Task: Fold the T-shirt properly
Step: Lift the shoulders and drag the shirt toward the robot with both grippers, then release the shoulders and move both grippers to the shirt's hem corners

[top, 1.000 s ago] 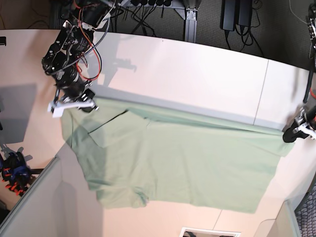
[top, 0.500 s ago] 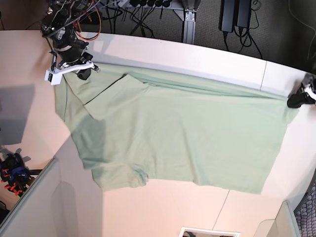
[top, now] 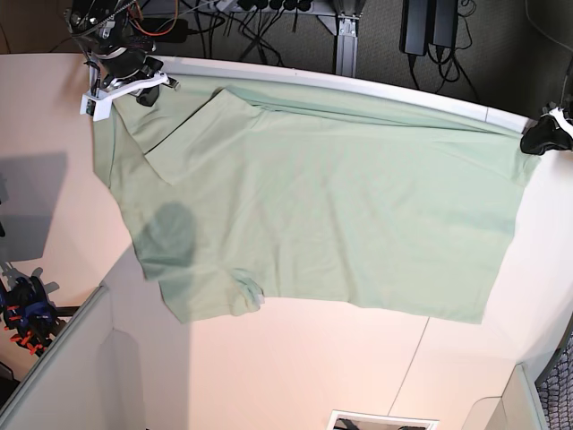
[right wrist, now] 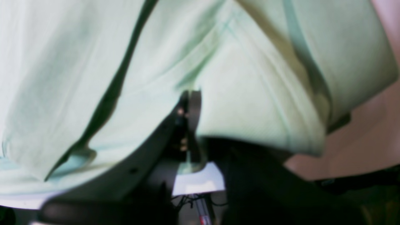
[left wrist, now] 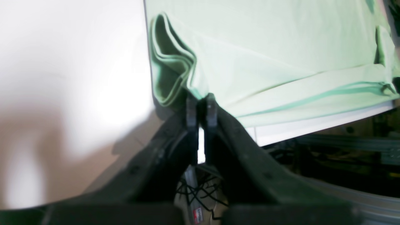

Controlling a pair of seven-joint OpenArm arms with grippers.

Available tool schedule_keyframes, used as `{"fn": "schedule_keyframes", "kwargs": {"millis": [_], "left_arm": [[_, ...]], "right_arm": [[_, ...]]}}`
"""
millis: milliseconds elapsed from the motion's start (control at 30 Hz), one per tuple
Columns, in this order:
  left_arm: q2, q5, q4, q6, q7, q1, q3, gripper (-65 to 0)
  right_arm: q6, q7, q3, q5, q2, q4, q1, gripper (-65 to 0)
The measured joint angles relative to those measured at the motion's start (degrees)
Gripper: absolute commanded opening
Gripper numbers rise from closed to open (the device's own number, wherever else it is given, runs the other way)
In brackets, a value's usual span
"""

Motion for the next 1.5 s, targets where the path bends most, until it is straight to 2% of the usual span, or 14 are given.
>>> {"fn": "schedule_keyframes", "kwargs": {"millis": [33,67,133,167,200,267,467,800,1033,1100,1167,1300,1367,1500], "left_arm": [[0.0,0.0,0.0,0.0,-0.24,0.04,0.0,-65.0],[0.0,0.02,0.0,0.0,-0.24,0.09,0.0,-62.2],[-0.02,0.17,0.0,0.02,-0.28,0.13,0.0,-51.4],[-0.02,0.37,0.0,0.02,-0.31,0.13,0.0,-45.3],[-0.02,0.44,0.0,0.04,-0.35,0.13,0.0,-39.8],[-0.02,0.15,0.0,0.02,-0.5,0.13,0.0,-34.9],[-1.66,-0.28,0.02,0.0,1.57,0.02,-0.02,-34.9],[-2.58,0.37,1.07,0.11,-1.99,-0.04,-9.99,-34.9],[-2.89,1.03,10.69,0.04,-4.72,-0.22,-10.23,-34.9],[-2.89,4.83,11.56,0.04,-8.24,-1.38,-9.6,-34.9],[-2.73,9.7,11.41,0.11,-9.25,-3.72,-7.85,-34.9],[-2.45,12.63,11.32,0.07,-9.75,-8.7,-2.71,-34.9],[-2.43,18.38,11.04,0.02,-11.61,-11.19,0.46,-34.9],[-2.25,24.92,5.68,4.15,-14.88,-17.42,5.14,-34.9]], "right_arm": [[0.0,0.02,0.0,0.0,0.0,0.0,0.0,-63.0],[0.0,0.02,0.0,0.02,0.0,0.0,0.0,-51.7],[0.0,0.42,0.0,-0.26,0.0,0.0,0.0,-31.2],[0.0,0.44,0.02,-0.48,0.02,0.0,0.0,-25.7],[0.0,0.46,0.04,-0.48,0.07,0.0,0.0,-23.8],[0.0,0.44,0.09,-0.76,0.02,0.0,0.0,-23.9],[0.0,0.35,4.55,-0.37,0.57,0.0,0.09,-24.0],[0.0,0.46,9.84,-0.02,8.39,0.04,2.03,-24.0],[-0.04,1.44,9.77,1.84,11.34,0.02,9.9,-24.0],[0.07,1.79,8.85,1.95,11.47,-1.01,12.79,-24.0],[0.11,2.67,6.99,1.73,11.47,-3.69,16.0,-24.0],[0.22,5.62,1.05,-0.48,11.21,-12.96,24.44,-24.0],[0.28,6.84,-1.79,-2.73,11.32,-18.05,28.96,-24.0],[0.11,7.19,-5.4,-3.78,11.98,-26.64,34.71,-24.0]]}}
